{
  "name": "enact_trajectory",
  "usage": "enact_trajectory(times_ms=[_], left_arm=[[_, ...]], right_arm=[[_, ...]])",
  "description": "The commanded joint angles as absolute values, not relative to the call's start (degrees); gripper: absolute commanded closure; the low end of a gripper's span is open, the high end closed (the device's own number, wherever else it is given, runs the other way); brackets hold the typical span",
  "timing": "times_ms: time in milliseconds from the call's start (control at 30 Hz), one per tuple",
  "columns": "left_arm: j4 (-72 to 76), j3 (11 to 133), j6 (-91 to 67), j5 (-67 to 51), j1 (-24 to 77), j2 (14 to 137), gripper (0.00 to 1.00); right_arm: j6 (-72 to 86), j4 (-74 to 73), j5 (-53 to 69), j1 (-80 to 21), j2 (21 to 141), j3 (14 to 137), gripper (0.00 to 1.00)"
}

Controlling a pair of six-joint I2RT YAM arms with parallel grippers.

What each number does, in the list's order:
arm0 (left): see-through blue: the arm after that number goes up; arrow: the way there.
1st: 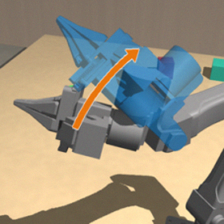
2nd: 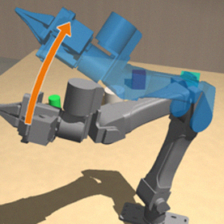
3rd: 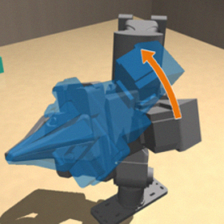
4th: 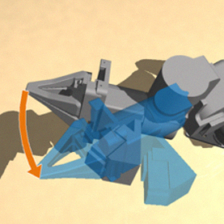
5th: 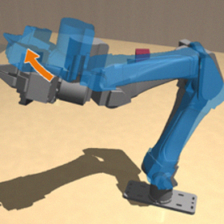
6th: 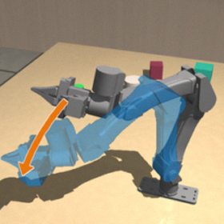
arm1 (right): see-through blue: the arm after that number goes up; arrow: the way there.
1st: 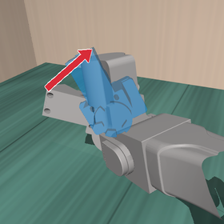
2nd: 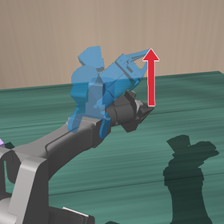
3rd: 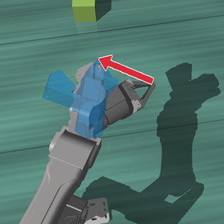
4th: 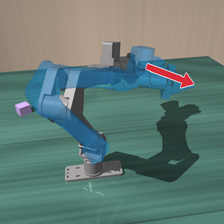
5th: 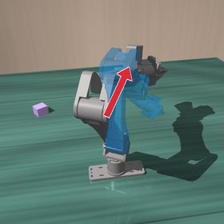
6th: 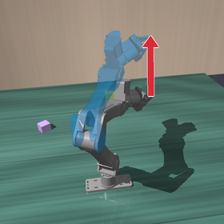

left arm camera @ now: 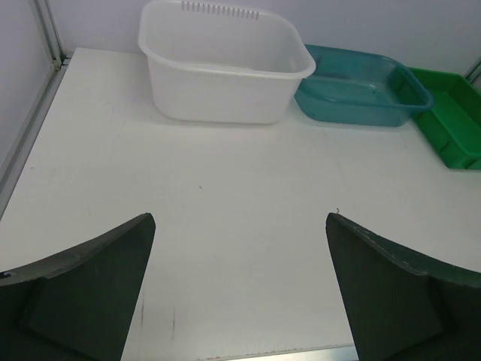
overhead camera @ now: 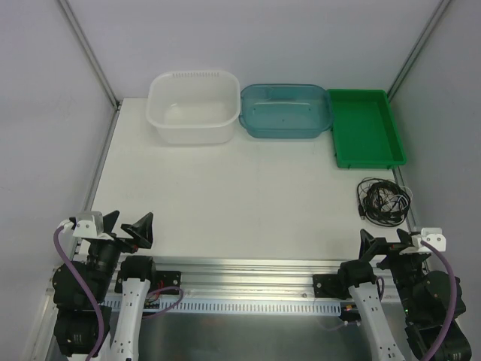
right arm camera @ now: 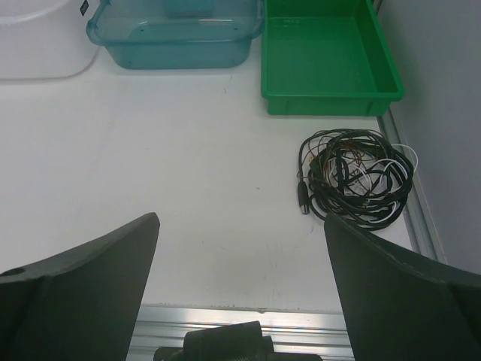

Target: Untangle the cables

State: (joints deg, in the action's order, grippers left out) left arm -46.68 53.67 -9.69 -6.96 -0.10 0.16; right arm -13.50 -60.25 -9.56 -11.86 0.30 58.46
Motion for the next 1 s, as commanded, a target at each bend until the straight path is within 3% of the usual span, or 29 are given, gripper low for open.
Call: enact_trajectory(times_ms=[0,233,600,967], left_arm=[[-46.7,54.8,-10.5,-7.1,-0.6,-9.5,0.01],[-46.7,54.8,-10.8,-7.0,-0.7,-9.5,0.01],[-44.6,51.0,-19.3,-5.4,-0.6,-4.8,0.01],[-38.7,41.7,-30.6,-3.1,-0.2,5.8,0.01]], right_arm=[[-13.4,-59.1,-8.0,-11.4,-10.6,58.5,0.03],[-17.9,-58.3,3.4,-11.2,-10.3,58.3,0.03],[-11.4,-56.8,0.4,-9.9,0.0,61.0,0.03],[5.3,-58.2,-8.9,-9.8,32.0,58.9,0.03]])
